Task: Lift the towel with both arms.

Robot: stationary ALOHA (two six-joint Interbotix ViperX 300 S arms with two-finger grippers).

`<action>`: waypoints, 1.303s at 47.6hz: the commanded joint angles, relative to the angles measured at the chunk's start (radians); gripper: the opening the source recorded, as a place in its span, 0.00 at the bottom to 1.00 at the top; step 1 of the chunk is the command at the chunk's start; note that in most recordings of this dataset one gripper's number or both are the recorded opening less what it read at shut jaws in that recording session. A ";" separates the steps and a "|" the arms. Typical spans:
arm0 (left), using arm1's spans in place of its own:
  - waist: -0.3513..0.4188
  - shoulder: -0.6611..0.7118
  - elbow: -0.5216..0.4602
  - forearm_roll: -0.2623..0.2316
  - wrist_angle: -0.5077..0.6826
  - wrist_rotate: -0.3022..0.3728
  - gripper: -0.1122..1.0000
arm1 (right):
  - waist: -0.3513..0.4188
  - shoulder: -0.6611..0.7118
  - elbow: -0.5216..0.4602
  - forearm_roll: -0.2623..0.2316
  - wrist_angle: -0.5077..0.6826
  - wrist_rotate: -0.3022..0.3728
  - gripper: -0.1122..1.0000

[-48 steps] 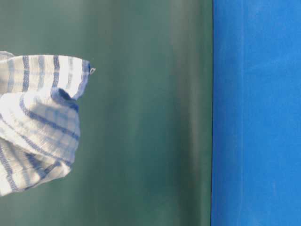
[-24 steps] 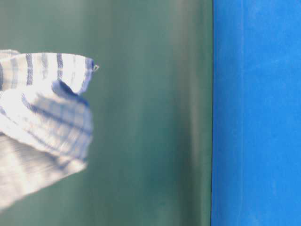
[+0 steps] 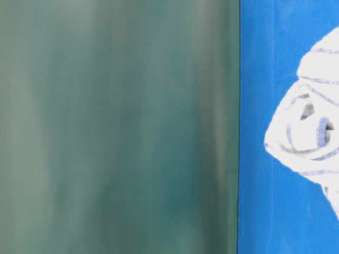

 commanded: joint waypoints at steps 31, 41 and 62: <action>-0.057 0.328 0.275 0.000 -0.469 -0.005 0.90 | 0.109 0.146 0.394 0.006 -0.262 0.149 0.71; -0.064 0.488 0.291 0.000 -0.560 -0.006 0.90 | 0.120 0.296 0.442 0.011 -0.376 0.152 0.71; -0.087 0.652 0.282 -0.005 -0.637 -0.008 0.90 | 0.135 0.495 0.436 0.028 -0.511 0.152 0.71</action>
